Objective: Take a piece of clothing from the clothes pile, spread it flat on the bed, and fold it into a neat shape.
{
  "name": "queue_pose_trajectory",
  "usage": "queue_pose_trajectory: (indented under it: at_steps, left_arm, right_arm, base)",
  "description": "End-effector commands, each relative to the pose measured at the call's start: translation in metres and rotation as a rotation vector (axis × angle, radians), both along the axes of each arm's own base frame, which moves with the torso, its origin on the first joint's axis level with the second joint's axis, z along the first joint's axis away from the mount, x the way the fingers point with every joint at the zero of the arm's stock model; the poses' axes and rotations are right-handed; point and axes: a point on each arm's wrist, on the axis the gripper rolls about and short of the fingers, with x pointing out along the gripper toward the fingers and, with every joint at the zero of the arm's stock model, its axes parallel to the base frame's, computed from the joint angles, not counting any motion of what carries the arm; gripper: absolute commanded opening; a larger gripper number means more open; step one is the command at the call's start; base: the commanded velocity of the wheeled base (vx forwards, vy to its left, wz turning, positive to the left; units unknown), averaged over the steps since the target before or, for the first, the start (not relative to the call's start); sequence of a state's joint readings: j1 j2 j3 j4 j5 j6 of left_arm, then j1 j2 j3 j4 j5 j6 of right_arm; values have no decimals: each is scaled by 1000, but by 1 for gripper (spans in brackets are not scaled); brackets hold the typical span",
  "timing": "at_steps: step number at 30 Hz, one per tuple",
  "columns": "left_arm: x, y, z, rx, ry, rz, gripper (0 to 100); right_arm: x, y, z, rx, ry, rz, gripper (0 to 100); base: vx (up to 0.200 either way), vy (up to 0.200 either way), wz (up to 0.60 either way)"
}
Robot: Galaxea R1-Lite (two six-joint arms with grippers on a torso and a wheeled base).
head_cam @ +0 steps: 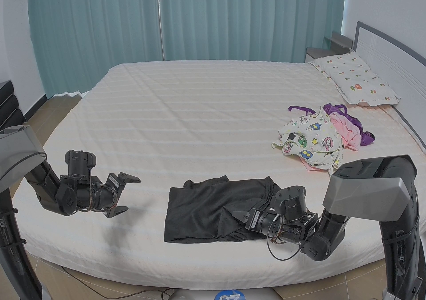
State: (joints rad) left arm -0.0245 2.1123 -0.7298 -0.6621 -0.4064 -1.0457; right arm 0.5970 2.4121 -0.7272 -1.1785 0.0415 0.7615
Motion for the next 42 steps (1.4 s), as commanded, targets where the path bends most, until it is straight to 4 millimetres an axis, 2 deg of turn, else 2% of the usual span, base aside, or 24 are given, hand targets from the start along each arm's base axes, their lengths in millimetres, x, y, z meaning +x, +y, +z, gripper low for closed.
queue_pose_trajectory:
  at_steps: [1, 10, 13, 14, 16, 20, 25, 27, 28, 31, 37, 42]
  left_arm:
    - [0, 0, 0, 0, 1, 0, 100]
    - [0, 0, 0, 0, 1, 0, 100]
    - [0, 0, 0, 0, 1, 0, 100]
    - [0, 0, 0, 0, 1, 0, 100]
    - [0, 0, 0, 1, 0, 1, 100]
    - [1, 0, 0, 1, -1, -1, 100]
    - [1, 0, -1, 1, 0, -1, 100]
    - [1, 0, -1, 1, 0, -1, 100]
    - [1, 0, -1, 1, 0, 1, 100]
    - [1, 0, -1, 1, 0, -1, 100]
    - [1, 0, -1, 1, 0, -1, 100]
    - [1, 0, 0, 1, -1, -1, 100]
  right_arm:
    - [-3, -6, 4, -7, 4, -10, 0]
    - [-15, -30, 26, -26, 29, -32, 0]
    - [-18, -35, 27, -53, 42, -29, 0]
    - [-21, -47, 29, -120, 54, -7, 0]
    - [-24, -54, 30, -144, 63, 14, 0]
    - [-25, -60, 26, -173, 67, 37, 0]
    - [-21, -55, 11, -187, 62, 57, 0]
    - [-22, -54, 11, -186, 59, 59, 0]
    - [-24, -53, 12, -184, 55, 65, 100]
    - [-25, -53, 15, -181, 49, 66, 100]
    - [-26, -57, 33, -148, 13, 50, 100]
    - [-32, -53, 30, -162, 19, 76, 100]
  base:
    - [0, 0, 0]
    - [0, 0, 0]
    - [0, 0, 0]
    - [0, 0, 0]
    - [0, 0, 0]
    - [0, 0, 0]
    - [0, 0, 0]
    - [0, 0, 0]
    - [0, 0, 0]
    - [0, 0, 0]
    - [0, 0, 0]
    - [0, 0, 0]
